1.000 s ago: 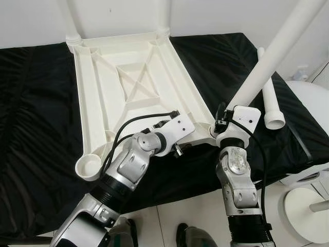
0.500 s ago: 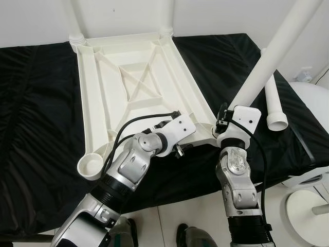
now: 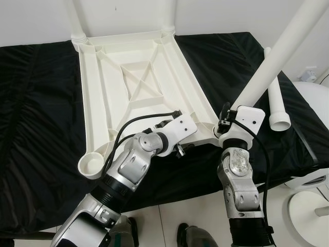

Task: Building children table

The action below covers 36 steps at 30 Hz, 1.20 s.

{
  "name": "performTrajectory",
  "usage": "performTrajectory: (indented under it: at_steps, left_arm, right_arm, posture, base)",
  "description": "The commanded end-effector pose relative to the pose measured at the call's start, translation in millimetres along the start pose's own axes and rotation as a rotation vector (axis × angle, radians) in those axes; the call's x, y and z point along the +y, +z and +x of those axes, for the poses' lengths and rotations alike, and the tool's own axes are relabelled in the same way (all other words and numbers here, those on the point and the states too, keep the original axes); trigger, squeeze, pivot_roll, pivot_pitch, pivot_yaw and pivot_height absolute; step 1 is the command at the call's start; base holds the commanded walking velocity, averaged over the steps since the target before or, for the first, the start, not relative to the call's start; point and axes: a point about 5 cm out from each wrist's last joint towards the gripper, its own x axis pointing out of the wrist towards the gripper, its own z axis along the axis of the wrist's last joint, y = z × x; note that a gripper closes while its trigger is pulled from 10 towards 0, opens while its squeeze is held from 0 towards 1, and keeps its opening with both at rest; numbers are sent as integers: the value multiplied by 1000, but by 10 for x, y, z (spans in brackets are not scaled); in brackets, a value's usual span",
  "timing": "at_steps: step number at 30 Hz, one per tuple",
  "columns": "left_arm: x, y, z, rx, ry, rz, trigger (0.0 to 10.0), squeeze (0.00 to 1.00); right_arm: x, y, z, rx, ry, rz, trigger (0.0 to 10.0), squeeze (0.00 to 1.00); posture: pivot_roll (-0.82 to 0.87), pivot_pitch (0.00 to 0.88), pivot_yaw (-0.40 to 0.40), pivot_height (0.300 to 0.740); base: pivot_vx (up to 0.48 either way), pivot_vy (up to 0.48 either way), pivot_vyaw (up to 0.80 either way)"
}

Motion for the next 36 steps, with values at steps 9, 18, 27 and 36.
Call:
performTrajectory:
  at_steps: [9,18,27,36]
  left_arm:
    - [79,-274,-29,119,86,-41,10000,0]
    - [75,-274,-30,119,83,-44,10000,0]
    - [80,-266,-21,118,85,-44,10000,0]
    - [91,-264,-24,118,91,-45,10000,0]
  right_arm:
    - [-165,77,0,-42,-77,36,10000,0]
    - [-176,-19,-23,2,-71,14,10000,0]
    - [64,83,8,-18,125,109,10000,0]
    - [39,-147,8,108,230,54,10000,0]
  posture:
    - [-20,122,-3,740]
    - [-22,126,-3,740]
    - [-23,124,-4,740]
    - [-22,124,-5,740]
  base:
    - [0,0,0]
    - [0,0,0]
    - [0,0,0]
    - [0,0,0]
